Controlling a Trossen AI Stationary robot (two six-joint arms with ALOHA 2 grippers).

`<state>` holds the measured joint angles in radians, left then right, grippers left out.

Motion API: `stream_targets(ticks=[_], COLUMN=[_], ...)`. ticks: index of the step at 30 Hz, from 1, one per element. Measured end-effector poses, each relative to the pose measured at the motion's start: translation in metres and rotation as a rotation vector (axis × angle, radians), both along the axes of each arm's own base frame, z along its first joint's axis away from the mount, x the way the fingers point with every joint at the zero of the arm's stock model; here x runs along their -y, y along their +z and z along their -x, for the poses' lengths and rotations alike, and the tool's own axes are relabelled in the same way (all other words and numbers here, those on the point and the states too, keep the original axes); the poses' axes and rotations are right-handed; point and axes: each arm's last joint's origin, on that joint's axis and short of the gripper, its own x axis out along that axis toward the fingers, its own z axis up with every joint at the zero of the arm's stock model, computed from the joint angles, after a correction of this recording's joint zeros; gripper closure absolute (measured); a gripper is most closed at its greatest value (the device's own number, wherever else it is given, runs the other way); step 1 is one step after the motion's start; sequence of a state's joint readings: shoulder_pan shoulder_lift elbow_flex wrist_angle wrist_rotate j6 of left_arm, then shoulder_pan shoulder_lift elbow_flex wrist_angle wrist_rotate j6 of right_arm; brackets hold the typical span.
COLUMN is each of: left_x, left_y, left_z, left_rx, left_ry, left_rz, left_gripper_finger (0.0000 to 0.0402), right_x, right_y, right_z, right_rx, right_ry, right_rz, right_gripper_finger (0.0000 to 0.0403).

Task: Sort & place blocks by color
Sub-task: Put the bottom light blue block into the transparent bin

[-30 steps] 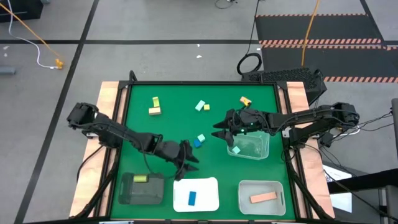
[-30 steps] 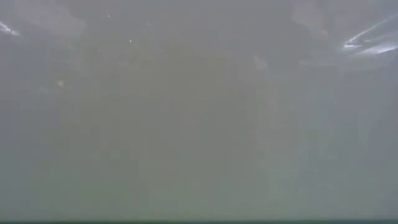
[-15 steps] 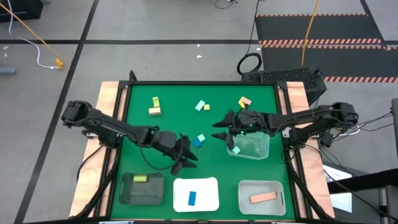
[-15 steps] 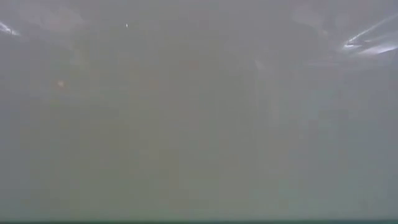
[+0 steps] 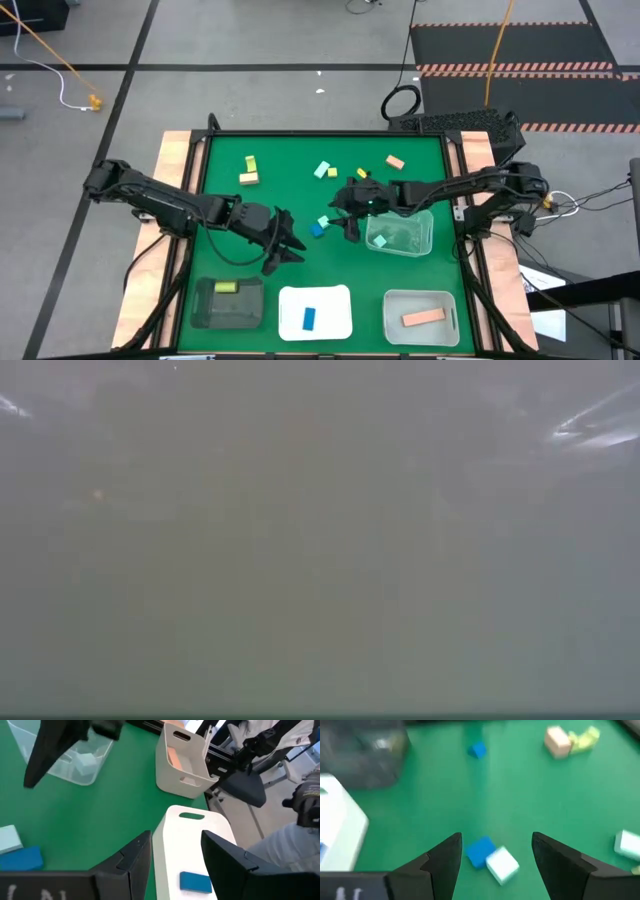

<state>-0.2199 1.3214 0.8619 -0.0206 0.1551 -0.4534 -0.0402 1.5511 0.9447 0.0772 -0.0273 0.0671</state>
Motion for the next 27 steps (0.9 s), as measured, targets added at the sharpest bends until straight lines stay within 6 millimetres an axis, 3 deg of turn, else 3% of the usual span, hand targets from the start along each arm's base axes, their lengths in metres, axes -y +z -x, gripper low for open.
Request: stream_targets(ticks=[16, 27], left_x=[-0.003, -0.008], left_y=[0.010, 0.008], left_z=[0.025, 0.039], left_rx=[-0.074, -0.163], left_ry=[-0.018, 0.002], left_rz=[-0.035, -0.098], left_gripper_finger=[0.0229, 0.0229], right_x=[0.010, 0.011], right_y=[-0.040, -0.042], right_z=[-0.038, -0.039], right_rx=[-0.152, -0.161], right_ry=[0.023, -0.255], right_rz=[0.003, -0.240], right_gripper_finger=[0.0172, 0.0172])
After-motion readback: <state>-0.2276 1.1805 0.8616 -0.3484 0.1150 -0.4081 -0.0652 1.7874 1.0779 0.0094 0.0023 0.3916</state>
